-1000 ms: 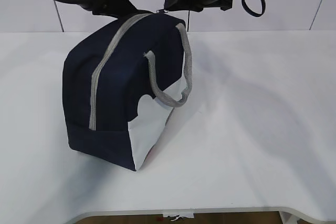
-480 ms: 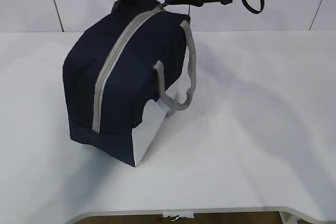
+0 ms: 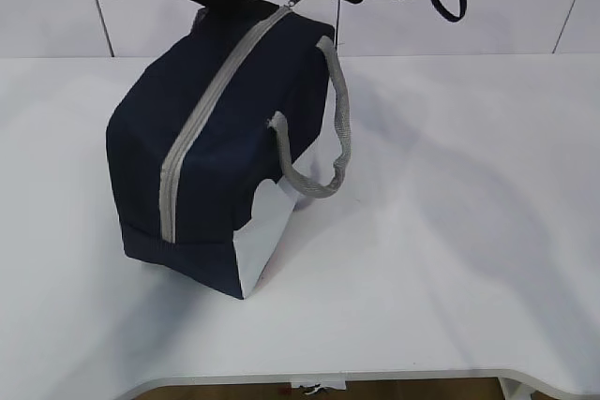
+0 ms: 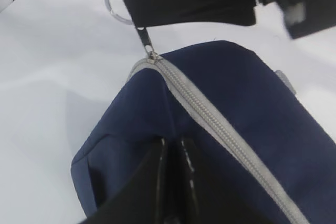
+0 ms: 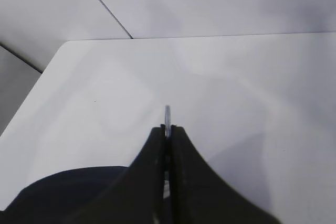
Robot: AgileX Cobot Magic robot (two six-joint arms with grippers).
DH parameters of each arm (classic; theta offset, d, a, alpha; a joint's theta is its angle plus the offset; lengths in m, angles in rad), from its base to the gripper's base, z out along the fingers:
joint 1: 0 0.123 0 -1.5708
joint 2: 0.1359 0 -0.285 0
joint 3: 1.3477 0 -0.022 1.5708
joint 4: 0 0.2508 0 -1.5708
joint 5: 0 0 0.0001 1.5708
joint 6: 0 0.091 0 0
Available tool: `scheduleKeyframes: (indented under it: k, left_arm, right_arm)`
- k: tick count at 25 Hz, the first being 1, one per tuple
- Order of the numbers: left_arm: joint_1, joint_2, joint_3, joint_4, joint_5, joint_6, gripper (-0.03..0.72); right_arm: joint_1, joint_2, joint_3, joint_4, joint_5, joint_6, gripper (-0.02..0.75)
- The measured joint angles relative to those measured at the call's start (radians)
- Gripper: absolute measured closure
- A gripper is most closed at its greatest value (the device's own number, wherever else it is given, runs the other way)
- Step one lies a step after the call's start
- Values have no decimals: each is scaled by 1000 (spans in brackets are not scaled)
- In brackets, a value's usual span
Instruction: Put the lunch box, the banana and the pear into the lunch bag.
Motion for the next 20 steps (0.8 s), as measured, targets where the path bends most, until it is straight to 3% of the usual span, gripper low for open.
scheduleKeyframes:
  k: [20]
  left_arm:
    - [12,0,0,20,-2,1,683]
  right_arm:
    - [-52,131,-5,66,35,-4,748]
